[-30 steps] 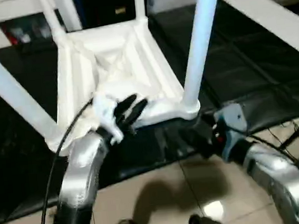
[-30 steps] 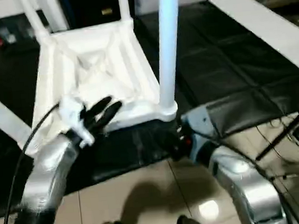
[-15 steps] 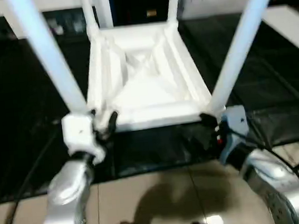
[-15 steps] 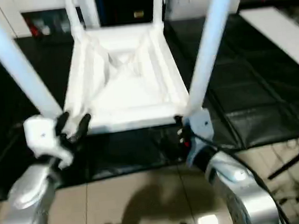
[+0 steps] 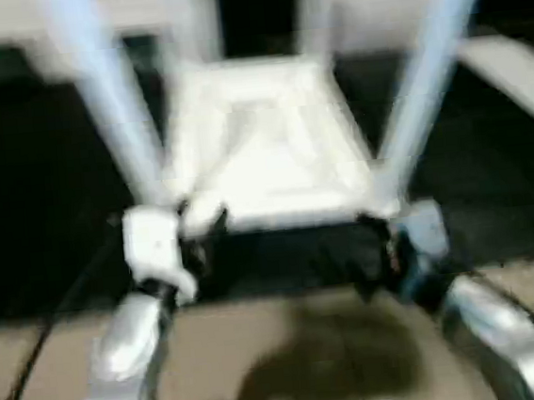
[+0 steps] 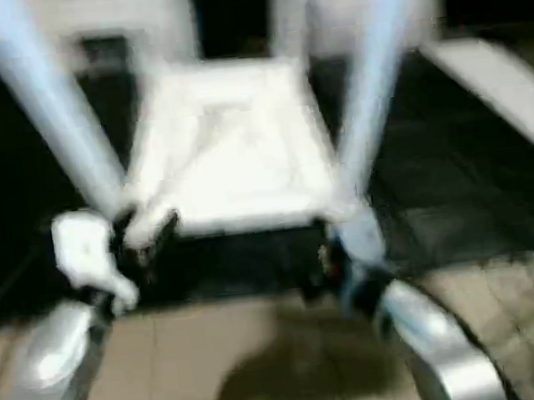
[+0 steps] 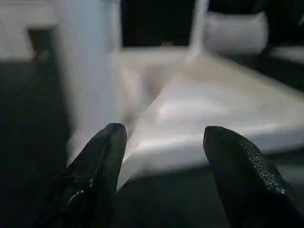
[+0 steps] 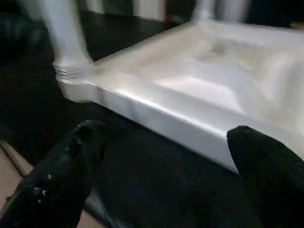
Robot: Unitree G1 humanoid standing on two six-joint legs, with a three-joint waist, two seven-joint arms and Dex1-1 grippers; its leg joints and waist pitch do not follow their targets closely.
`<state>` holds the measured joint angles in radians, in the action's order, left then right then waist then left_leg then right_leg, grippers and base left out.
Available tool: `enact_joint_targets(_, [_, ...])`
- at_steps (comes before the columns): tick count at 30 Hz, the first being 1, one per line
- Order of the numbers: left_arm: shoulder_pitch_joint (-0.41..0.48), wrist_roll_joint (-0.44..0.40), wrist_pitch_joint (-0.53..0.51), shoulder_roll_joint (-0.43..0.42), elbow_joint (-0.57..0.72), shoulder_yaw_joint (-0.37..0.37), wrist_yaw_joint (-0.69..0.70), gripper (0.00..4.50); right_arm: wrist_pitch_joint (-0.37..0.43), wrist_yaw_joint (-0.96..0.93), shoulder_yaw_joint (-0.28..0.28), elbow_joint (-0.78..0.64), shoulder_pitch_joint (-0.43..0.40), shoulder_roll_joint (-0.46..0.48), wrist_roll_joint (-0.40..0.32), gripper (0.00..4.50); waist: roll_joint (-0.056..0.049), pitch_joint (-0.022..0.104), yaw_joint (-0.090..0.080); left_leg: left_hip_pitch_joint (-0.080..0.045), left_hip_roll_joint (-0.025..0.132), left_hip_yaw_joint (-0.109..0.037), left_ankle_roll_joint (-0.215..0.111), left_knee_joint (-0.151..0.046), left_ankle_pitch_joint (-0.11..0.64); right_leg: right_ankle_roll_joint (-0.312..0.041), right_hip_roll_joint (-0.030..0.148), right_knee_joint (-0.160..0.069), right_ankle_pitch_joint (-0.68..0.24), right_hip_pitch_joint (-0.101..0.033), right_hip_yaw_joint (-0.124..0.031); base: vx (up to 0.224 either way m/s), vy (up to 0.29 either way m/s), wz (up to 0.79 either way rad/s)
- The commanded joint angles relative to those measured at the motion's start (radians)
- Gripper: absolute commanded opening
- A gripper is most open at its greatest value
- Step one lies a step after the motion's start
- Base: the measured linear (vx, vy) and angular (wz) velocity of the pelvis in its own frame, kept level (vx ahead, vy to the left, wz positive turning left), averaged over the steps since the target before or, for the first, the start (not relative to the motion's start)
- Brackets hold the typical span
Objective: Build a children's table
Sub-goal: Rotate leg to tighten, then rotate table base
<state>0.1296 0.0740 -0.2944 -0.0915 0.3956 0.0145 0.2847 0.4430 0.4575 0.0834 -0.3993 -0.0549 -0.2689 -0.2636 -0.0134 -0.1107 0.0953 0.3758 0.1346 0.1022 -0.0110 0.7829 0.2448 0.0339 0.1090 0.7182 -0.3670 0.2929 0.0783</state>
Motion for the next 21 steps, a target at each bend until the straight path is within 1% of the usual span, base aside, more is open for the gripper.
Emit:
enact_joint_targets(1, [-0.030,0.002,-0.008,-0.015,0.014,0.006,0.019,2.98,-0.015,-0.001,0.001,0.003,0.000,0.004,0.003,4.50,0.033,0.014,0.001,0.036,0.008,-0.034,-0.043,0.015,0.117,-0.183,0.178,-0.275,-1.042,-0.057,-0.115,0.124,0.008,0.67])
enact_joint_targets(2, [-0.025,0.000,-0.008,-0.019,0.017,0.009,0.023,2.98,-0.020,-0.004,-0.002,0.005,-0.001,0.007,0.002,4.50,0.012,0.027,0.004,-0.014,0.020,-0.029,-0.047,-0.031,0.163,-0.218,0.150,-0.267,-0.920,-0.049,-0.122,0.096,0.015,0.84])
enact_joint_targets(3, [-0.017,-0.002,-0.008,-0.026,0.022,0.013,0.029,2.98,-0.022,-0.011,-0.008,0.010,-0.001,0.012,0.001,4.50,-0.042,0.047,-0.014,-0.151,0.075,-0.046,-0.044,-0.203,0.267,-0.275,-0.010,-0.179,-0.408,-0.017,-0.019,0.096,0.015,0.84])
enact_joint_targets(4, [-0.011,-0.001,-0.009,-0.033,0.026,0.017,0.030,2.98,-0.026,-0.016,-0.012,0.015,-0.001,0.016,0.001,4.50,-0.065,0.031,-0.040,-0.178,0.128,-0.115,-0.006,-0.267,0.449,-0.226,-0.061,-0.067,-0.251,0.043,-0.007,0.029,0.022,0.49])
enact_joint_targets(5, [-0.008,0.001,-0.009,-0.036,0.027,0.018,0.029,2.98,-0.030,-0.016,-0.013,0.019,0.000,0.015,0.004,4.50,-0.066,0.064,-0.058,-0.201,0.156,-0.159,-0.034,-0.289,0.498,-0.104,-0.058,0.015,-0.058,0.072,-0.002,0.065,0.052,0.10])
enact_joint_targets(6, [-0.007,0.003,-0.010,-0.037,0.027,0.017,0.028,2.98,-0.034,-0.014,-0.012,0.022,0.001,0.013,0.007,4.50,-0.059,0.064,-0.063,-0.202,0.152,-0.147,-0.067,-0.285,0.490,-0.058,-0.053,0.016,-0.013,0.093,-0.007,0.065,0.052,0.10])
enact_joint_targets(7, [-0.007,0.006,-0.011,-0.038,0.028,0.017,0.025,2.98,-0.040,-0.012,-0.010,0.026,0.001,0.010,0.011,4.50,-0.050,0.072,-0.072,-0.215,0.152,-0.133,-0.147,-0.282,0.416,-0.019,-0.043,0.030,0.065,0.135,-0.007,0.138,0.050,0.04])
enact_joint_targets(8, [-0.007,0.007,-0.011,-0.038,0.028,0.017,0.024,2.98,-0.041,-0.012,-0.010,0.026,0.001,0.009,0.012,4.50,-0.046,0.059,-0.074,-0.180,0.137,-0.094,-0.202,-0.302,0.363,-0.025,-0.040,0.032,0.129,0.140,-0.005,0.147,-0.003,0.05])
enact_joint_targets(9, [-0.002,0.014,-0.009,-0.031,0.030,0.009,0.016,2.98,-0.047,-0.011,-0.007,0.032,0.003,0.005,0.014,4.50,-0.037,0.062,-0.080,-0.177,0.125,-0.079,-0.220,-0.306,0.342,-0.040,-0.033,0.011,0.168,0.141,-0.008,0.147,-0.003,0.05])
enact_joint_targets(10, [-0.002,0.014,-0.009,-0.031,0.030,0.009,0.016,2.98,-0.047,-0.011,-0.007,0.032,0.003,0.005,0.014,4.50,-0.003,0.058,-0.084,-0.153,0.082,-0.029,-0.217,-0.306,0.324,-0.075,-0.013,-0.064,0.209,0.118,-0.030,0.160,-0.042,-0.05])
enact_joint_targets(11, [0.003,0.016,-0.005,-0.029,0.031,0.005,0.013,2.98,-0.051,-0.007,-0.005,0.036,0.004,0.001,0.015,4.50,0.059,0.081,-0.067,-0.101,-0.010,0.011,-0.174,-0.239,0.344,-0.051,0.026,-0.143,-0.010,-0.002,-0.128,0.171,-0.097,0.01])
enact_joint_targets(12, [0.013,0.033,0.015,-0.020,0.031,-0.005,0.017,2.98,-0.057,-0.003,-0.004,0.041,0.007,-0.003,0.016,4.50,0.071,0.068,-0.037,-0.089,-0.069,0.025,-0.144,-0.081,0.216,-0.151,0.122,-0.262,-0.536,-0.025,-0.235,0.171,-0.097,0.01])
enact_joint_targets(13, [0.026,0.046,0.030,-0.019,0.033,-0.011,0.021,2.98,-0.062,0.003,-0.004,0.047,0.009,-0.005,0.017,4.50,0.060,0.081,-0.026,-0.041,-0.050,-0.011,-0.120,-0.056,0.133,-0.222,0.155,-0.243,-0.535,-0.072,-0.252,0.199,-0.070,-0.03])
enact_joint_targets(14, [0.028,0.047,0.031,-0.019,0.033,-0.011,0.021,3.17,-0.062,0.004,-0.005,0.047,0.009,-0.006,0.017,4.50,0.066,0.081,-0.022,0.015,-0.034,-0.041,-0.052,-0.045,0.005,-0.266,0.137,-0.204,-0.278,-0.098,-0.227,0.208,-0.011,-0.13])
enact_joint_targets(15, [0.067,0.070,0.056,-0.024,0.028,-0.030,0.035,3.27,-0.068,0.017,-0.008,0.052,0.008,-0.014,0.016,4.50,0.054,0.082,-0.017,0.024,-0.024,-0.048,-0.003,-0.072,-0.145,-0.326,0.108,-0.175,0.142,-0.069,-0.187,0.208,-0.011,-0.13])
enact_joint_targets(16, [0.074,0.075,0.062,-0.026,0.027,-0.034,0.038,3.32,-0.068,0.018,-0.008,0.053,0.008,-0.015,0.017,4.50,0.046,0.083,-0.016,0.030,-0.020,-0.048,0.017,-0.101,-0.235,-0.333,0.081,-0.154,0.346,-0.058,-0.145,0.163,-0.024,-0.09])
enact_joint_targets(17, [0.089,0.084,0.073,-0.030,0.025,-0.042,0.045,3.36,-0.070,0.021,-0.009,0.054,0.007,-0.019,0.017,4.50,0.014,0.091,-0.011,0.019,-0.007,-0.035,0.041,-0.208,-0.444,-0.263,-0.016,-0.104,0.622,-0.015,-0.062,0.056,-0.011,-0.11])
enact_joint_targets(18, [0.113,0.107,0.094,-0.034,0.024,-0.054,0.065,3.47,-0.071,0.023,-0.011,0.056,0.007,-0.023,0.016,4.50,-0.018,0.095,-0.014,0.004,0.010,-0.041,0.030,-0.228,-0.502,-0.220,-0.037,-0.104,0.631,0.001,-0.042,0.056,-0.011,-0.11])
enact_joint_targets(19, [0.124,0.120,0.102,-0.036,0.024,-0.057,0.078,3.61,-0.070,0.025,-0.012,0.056,0.006,-0.024,0.015,4.50,-0.025,0.103,-0.035,0.004,0.067,-0.073,-0.017,-0.202,-0.542,-0.160,-0.044,-0.079,0.572,0.013,-0.050,0.063,0.007,-0.05])
enact_joint_targets(20, [0.136,0.134,0.110,-0.038,0.026,-0.061,0.094,3.71,-0.069,0.026,-0.012,0.058,0.007,-0.027,0.013,4.50,-0.025,0.118,-0.029,-0.034,0.101,-0.082,-0.055,-0.187,-0.510,-0.160,-0.004,-0.095,0.495,0.043,-0.078,0.105,0.015,-0.02])
enact_joint_targets(21, [0.164,0.155,0.126,-0.045,0.030,-0.060,0.127,3.77,-0.064,0.029,-0.014,0.059,0.005,-0.028,0.004,4.50,-0.024,0.120,-0.033,-0.020,0.092,-0.081,-0.059,-0.191,-0.513,-0.168,0.003,-0.094,0.512,0.029,-0.082,0.105,0.015,-0.02])
